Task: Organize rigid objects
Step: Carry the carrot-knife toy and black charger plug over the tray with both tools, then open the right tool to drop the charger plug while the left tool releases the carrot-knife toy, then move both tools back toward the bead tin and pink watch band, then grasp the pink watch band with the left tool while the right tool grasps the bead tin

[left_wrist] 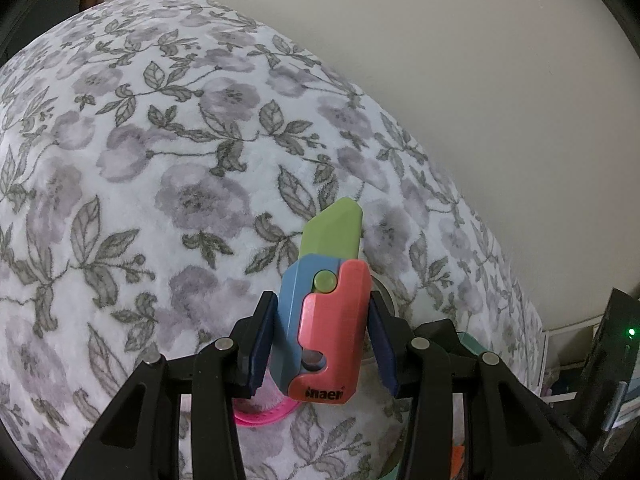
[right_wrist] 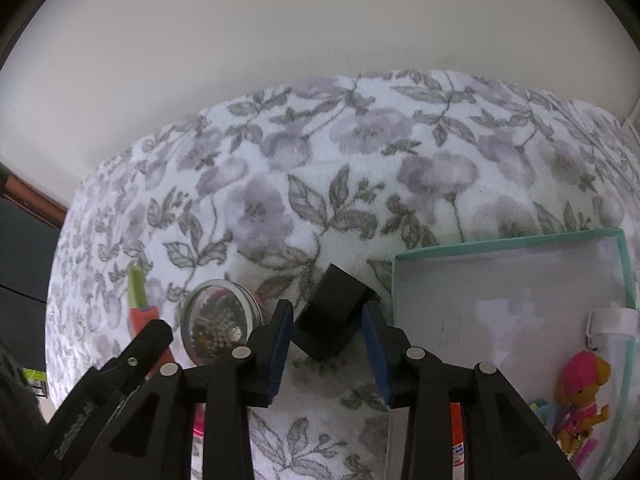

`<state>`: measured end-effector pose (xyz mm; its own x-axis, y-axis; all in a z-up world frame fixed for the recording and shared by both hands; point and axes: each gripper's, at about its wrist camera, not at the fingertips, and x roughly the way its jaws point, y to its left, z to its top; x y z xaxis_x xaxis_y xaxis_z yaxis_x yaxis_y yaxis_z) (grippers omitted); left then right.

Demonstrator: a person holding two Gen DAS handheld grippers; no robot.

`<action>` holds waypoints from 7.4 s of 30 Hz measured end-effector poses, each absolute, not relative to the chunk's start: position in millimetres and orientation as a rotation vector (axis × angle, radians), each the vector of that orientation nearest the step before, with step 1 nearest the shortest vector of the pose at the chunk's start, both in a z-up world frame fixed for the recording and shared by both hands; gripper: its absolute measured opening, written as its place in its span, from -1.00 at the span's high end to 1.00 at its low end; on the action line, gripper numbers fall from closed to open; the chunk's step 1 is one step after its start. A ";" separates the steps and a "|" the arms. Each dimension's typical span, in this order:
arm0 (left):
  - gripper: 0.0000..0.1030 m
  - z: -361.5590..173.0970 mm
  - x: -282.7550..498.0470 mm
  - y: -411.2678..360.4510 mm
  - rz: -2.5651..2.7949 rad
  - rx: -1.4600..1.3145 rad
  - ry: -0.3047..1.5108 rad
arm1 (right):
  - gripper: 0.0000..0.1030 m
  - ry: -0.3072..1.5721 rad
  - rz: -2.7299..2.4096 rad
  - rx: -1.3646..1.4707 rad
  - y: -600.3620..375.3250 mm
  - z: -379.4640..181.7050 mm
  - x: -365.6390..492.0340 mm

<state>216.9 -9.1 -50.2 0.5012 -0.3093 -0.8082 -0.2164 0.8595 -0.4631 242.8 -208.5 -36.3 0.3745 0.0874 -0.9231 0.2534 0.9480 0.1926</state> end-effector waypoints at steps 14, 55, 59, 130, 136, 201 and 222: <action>0.09 -55.5 219.6 -8.0 -0.069 -0.585 1.073 | 0.15 1.259 -0.157 0.237 -192.0 -46.0 268.1; 0.10 -4.3 209.1 -48.3 -0.202 -0.508 0.979 | 0.40 0.942 -0.154 0.391 -247.5 13.0 184.2; 0.10 -1.3 204.8 -78.8 -0.270 -0.460 0.988 | 0.40 0.960 -0.192 0.350 -269.0 6.9 177.9; -0.37 -22.8 203.2 -157.8 -0.157 -0.146 1.052 | -0.31 1.015 -0.267 0.307 -351.8 4.6 161.3; -0.68 -24.2 205.3 -147.1 -0.087 -0.150 1.036 | -0.58 1.005 -0.265 0.278 -349.2 4.1 162.0; -0.90 -55.3 208.9 46.7 0.172 -0.283 1.123 | -1.00 1.028 0.137 0.135 -172.1 -30.7 201.1; -0.90 -83.6 194.9 -17.2 0.024 0.088 1.126 | -0.99 1.002 0.099 0.172 -180.1 -32.3 202.0</action>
<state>194.9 -17.2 -83.6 0.4307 0.0638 -0.9002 0.0250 0.9963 0.0825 202.0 -180.1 -32.3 0.5353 0.1616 -0.8290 -0.0039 0.9820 0.1888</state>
